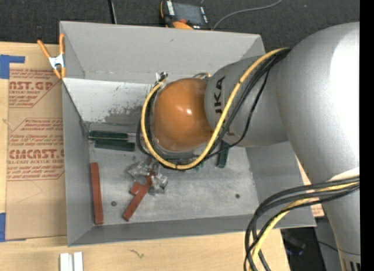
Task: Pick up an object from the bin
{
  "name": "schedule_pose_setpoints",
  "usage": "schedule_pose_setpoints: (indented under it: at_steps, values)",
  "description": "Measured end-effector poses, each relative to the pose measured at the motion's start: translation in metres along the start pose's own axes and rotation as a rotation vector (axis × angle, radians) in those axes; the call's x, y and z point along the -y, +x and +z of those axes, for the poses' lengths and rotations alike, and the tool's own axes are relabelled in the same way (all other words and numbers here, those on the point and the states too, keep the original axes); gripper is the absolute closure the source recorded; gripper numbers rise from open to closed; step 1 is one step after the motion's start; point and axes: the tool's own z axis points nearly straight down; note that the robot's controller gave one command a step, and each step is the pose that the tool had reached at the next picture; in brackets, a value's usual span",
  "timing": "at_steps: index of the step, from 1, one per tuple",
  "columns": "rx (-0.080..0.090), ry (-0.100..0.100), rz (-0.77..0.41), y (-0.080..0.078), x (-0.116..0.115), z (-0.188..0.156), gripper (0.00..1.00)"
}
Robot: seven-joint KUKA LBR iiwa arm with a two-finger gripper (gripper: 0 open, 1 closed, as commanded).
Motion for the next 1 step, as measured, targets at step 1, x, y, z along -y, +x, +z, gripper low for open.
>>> schedule_pose_setpoints:
  at_steps: [1]
  values:
    - [-0.002, 0.004, 0.033, -0.0179, 0.0096, -0.1601, 1.0]
